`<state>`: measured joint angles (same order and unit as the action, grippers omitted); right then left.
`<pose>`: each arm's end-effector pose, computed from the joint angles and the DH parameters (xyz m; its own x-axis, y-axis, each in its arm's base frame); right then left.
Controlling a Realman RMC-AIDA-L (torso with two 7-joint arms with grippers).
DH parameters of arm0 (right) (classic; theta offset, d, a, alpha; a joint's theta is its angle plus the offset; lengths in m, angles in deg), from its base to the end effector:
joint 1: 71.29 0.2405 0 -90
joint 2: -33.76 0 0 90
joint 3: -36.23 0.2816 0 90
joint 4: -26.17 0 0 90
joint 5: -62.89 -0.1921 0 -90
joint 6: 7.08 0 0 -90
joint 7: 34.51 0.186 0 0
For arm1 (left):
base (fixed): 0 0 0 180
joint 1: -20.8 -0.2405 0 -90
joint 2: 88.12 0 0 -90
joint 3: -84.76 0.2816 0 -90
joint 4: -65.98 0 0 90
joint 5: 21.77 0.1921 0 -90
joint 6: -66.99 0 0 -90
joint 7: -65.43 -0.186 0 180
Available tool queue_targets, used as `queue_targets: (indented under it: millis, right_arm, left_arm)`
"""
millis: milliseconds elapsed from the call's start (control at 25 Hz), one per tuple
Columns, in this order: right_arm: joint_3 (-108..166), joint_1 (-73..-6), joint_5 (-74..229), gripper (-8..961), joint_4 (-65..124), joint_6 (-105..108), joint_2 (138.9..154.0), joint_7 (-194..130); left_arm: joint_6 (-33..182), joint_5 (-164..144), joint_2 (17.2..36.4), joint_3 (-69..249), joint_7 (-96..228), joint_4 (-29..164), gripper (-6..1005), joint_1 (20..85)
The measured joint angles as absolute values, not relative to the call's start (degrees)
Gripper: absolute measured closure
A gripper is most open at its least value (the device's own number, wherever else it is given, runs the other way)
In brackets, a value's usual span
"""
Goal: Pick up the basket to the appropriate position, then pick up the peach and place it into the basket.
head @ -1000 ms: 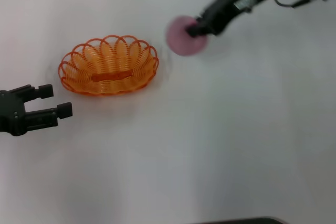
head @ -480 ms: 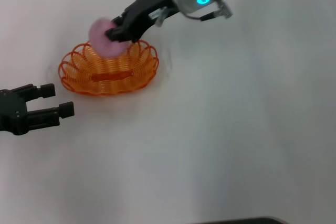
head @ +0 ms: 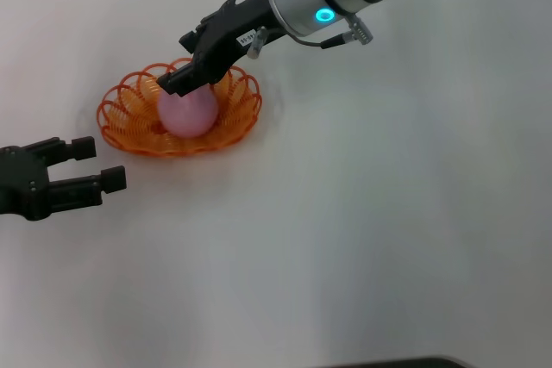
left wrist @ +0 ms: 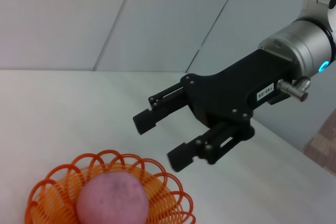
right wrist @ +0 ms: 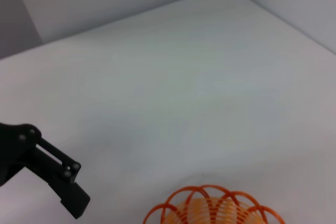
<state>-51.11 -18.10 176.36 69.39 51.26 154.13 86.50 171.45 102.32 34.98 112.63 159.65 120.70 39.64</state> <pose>0.1079 0.4096 -0.1495 0.9307 -0.3503 -0.1056 -0.3641 -0.9151 -0.1736 -0.2952 0.2700 -0.0178 0.6360 0.5807 0.5082 0.6908 -0.7220 -0.0394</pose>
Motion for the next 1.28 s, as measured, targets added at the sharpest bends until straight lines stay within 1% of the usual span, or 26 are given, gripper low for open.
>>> queue_targets:
  millis: [120, 320, 440, 560, 600, 920, 1080, 1280]
  right_arm:
    - [-50.3, -20.2, 174.9, 370, 71.2, 52.1, 153.62, 86.5]
    - [-45.8, -28.6, 174.4, 104, 81.4, 56.7, 153.38, 85.2]
    - [-41.6, -33.7, 173.4, -8, 86.1, 62.2, 153.38, 82.2]
    - [-34.2, -38.3, 172.5, -6, 87.1, 70.5, 153.38, 78.2]
    - [-34.2, -38.3, 172.5, -5, 87.1, 70.5, 153.38, 78.2]
    - [-21.3, -45.3, 172.7, -4, 84.1, 83.3, 153.12, 69.1]
    - [-16.8, -47.8, 172.6, -3, 81.3, 85.2, 153.12, 63.0]
    - [-13.4, -48.5, 172.5, -3, 75.6, 85.3, 153.19, 55.1]
  left_arm:
    - [171.5, 102.3, 34.94, 112.6, 159.7, 120.9, 106, 39.6]
    - [171.4, 102.3, 34.93, 112.6, 159.7, 120.8, 107, 39.7]
    - [171.3, 102.3, 34.92, 112.6, 159.6, 120.7, 108, 39.9]
    - [170.9, 102.3, 34.92, 112.6, 159.7, 120.7, 109, 39.9]
    - [170.8, 102.3, 34.92, 112.6, 159.7, 120.7, 109, 39.9]
    - [170.3, 102.3, 34.78, 112.6, 159.7, 120.7, 111, 40.0]
    - [169.9, 102.3, 34.75, 112.6, 159.6, 120.7, 112, 40.0]
    - [169.6, 102.3, 34.75, 112.5, 159.6, 120.7, 111, 40.0]
